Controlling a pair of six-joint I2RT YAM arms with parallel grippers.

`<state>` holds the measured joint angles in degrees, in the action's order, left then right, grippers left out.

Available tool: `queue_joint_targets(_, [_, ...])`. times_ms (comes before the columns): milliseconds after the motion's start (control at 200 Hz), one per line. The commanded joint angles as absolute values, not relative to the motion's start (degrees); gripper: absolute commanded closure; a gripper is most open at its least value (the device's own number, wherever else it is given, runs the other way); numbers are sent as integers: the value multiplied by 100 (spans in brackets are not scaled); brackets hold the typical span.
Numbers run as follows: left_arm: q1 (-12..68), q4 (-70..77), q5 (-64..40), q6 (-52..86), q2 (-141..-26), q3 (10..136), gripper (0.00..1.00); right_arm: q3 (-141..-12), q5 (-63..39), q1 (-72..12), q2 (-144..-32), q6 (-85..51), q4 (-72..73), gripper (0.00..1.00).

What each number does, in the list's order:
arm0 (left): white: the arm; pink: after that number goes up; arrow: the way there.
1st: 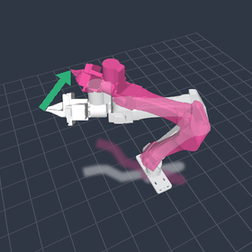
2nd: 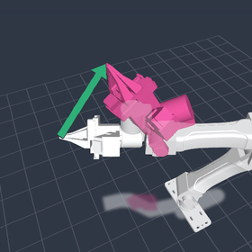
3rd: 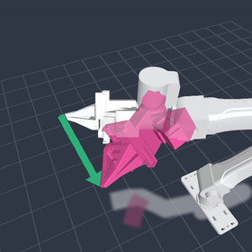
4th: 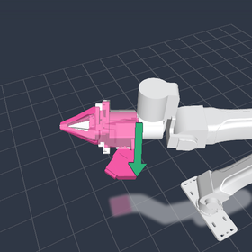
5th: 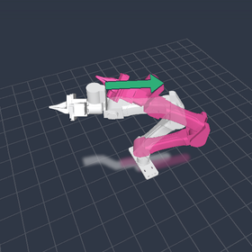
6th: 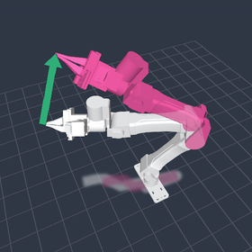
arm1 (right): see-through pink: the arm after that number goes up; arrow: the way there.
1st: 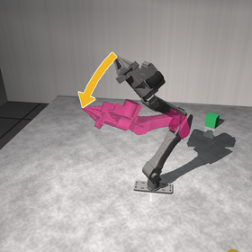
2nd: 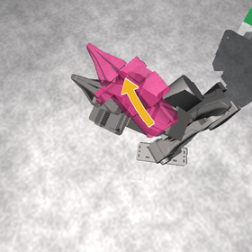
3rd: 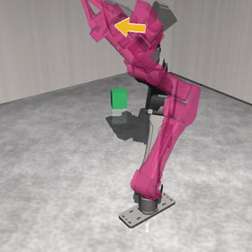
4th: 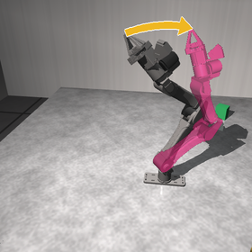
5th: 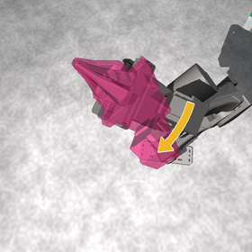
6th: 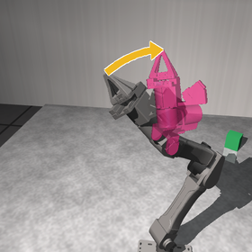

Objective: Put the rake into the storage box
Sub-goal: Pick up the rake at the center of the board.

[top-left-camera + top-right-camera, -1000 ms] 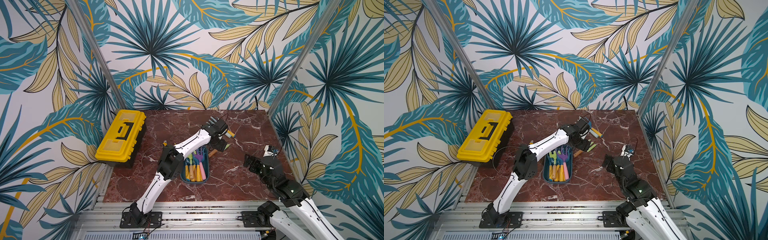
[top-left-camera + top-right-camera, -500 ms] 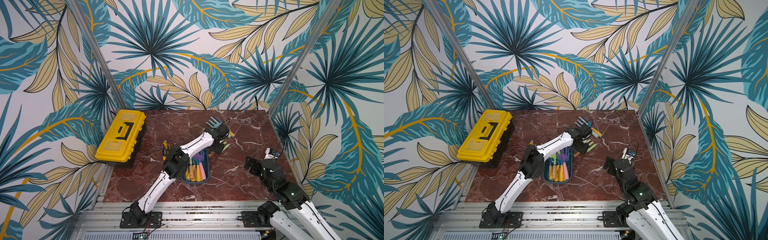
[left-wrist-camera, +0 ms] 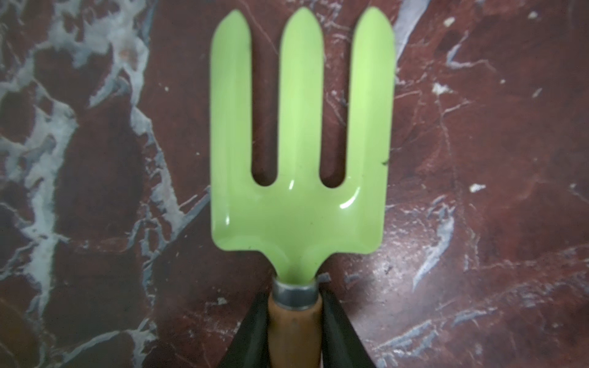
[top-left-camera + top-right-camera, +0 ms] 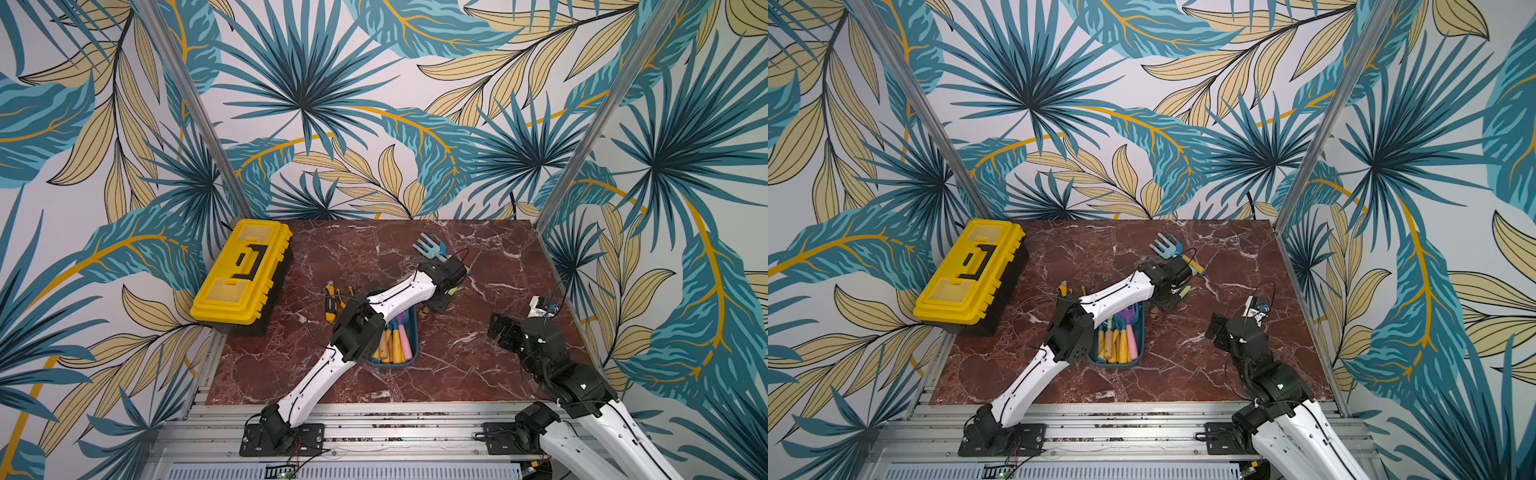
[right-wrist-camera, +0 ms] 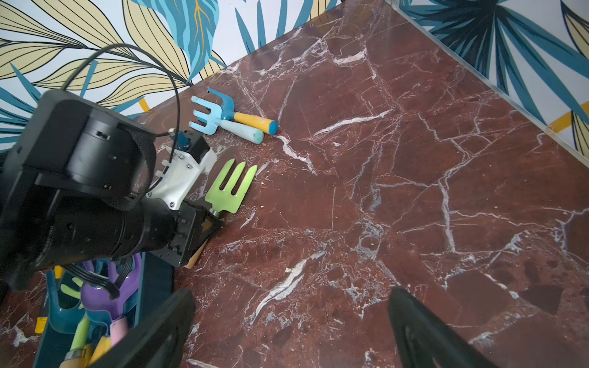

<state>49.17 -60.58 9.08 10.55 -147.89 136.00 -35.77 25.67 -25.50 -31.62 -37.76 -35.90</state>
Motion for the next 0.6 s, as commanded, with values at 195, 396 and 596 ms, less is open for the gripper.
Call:
queue_joint_targets(195, [5079,-6142,1139,924,-14695,13902,81,-3437,2536,-2540,-3181,-3885,-3652,1])
queue_joint_targets(396, [5146,-5997,929,1015,-14238,13845,85,-3454,2472,-2540,-3190,-3913,-3656,1])
queue_joint_targets(596, [5159,-5656,669,1231,-13382,13200,86,-3358,2454,-2540,-3186,-4022,-3665,1])
